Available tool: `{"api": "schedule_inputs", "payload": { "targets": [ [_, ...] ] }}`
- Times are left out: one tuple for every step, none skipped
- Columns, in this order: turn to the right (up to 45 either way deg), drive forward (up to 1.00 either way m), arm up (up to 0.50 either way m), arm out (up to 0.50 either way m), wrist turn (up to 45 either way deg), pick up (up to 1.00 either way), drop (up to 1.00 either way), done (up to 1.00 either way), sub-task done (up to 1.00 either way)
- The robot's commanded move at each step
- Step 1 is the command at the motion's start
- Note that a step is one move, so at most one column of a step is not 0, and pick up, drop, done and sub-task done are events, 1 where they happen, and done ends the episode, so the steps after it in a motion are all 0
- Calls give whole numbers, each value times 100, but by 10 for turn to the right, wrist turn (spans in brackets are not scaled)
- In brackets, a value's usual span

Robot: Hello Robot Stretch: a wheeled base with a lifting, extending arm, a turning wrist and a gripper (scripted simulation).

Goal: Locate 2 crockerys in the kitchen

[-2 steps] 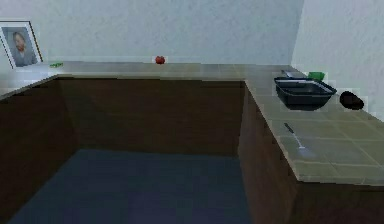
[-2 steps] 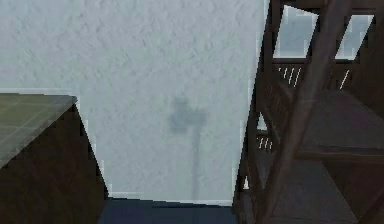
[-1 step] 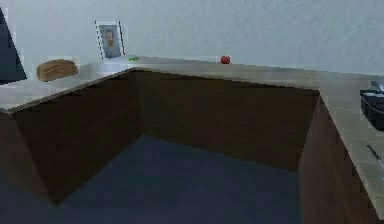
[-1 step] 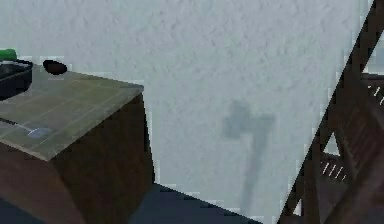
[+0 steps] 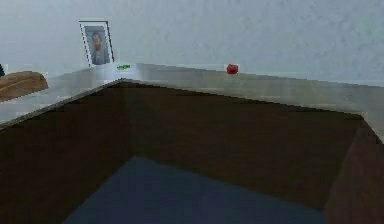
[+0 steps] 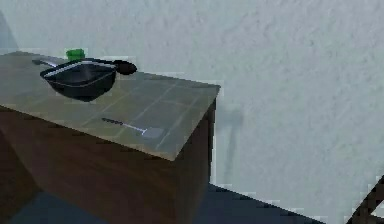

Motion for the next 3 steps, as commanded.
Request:
{"api": "schedule_inputs", "payload": {
  "targets": [
    [210, 0, 0, 0, 0, 0, 0, 0, 0],
    [0, 85, 0, 0, 0, 0, 0, 0, 0],
    [450, 0, 0, 0, 0, 0, 0, 0, 0]
  ]
}}
